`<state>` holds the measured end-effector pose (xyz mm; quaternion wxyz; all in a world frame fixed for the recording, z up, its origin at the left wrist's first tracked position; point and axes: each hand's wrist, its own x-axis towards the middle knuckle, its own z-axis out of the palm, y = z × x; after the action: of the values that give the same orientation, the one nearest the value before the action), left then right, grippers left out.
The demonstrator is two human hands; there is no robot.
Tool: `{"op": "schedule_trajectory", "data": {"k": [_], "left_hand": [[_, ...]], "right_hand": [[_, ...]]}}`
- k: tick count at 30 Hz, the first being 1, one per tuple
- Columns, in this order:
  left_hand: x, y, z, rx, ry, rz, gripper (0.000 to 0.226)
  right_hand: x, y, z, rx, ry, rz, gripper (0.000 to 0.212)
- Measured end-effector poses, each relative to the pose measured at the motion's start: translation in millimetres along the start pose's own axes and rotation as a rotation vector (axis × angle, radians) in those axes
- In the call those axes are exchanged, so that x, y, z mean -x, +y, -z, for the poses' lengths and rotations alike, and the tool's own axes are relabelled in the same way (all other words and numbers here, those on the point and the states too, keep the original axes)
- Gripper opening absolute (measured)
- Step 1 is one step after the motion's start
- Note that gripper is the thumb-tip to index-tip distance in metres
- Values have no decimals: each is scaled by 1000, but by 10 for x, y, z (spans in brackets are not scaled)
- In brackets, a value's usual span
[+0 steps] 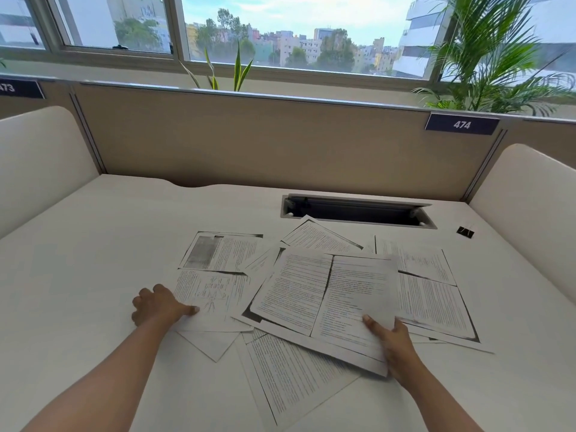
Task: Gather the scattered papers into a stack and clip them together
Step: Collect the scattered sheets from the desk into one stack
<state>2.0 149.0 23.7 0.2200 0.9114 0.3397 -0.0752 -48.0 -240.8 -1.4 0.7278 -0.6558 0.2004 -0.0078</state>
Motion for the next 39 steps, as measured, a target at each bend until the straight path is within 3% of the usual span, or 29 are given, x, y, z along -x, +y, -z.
{"op": "schedule_trajectory", "data": {"k": [2,6,9,10,16,23,28,33,39], "left_hand": [[-31,1,31,5,-19,31,93],[-83,5,60,-17,-57,76,91],[-107,16,59,-4,-84,101,94],[-117,20,52,8,-97,104,94],[-133,53,49,59,-109,104,92],[-126,79,113,259,1,23,52],[-143,126,184,338,110,-22,45],[-178,216,309,625,259,77,39],[-150,392,382,993,312,181,31]], "right_hand": [[4,-1,-8,3,-4,-1,45],[13,-8,-10,4,-24,20,75],[23,-9,-11,-7,-48,20,30],[7,-1,-3,-3,-42,23,24],[-10,20,7,11,-38,30,17],[-31,27,8,25,-32,23,22],[-38,40,12,21,-35,11,24],[-25,26,13,21,-55,11,18],[-29,30,14,46,-54,3,21]]}}
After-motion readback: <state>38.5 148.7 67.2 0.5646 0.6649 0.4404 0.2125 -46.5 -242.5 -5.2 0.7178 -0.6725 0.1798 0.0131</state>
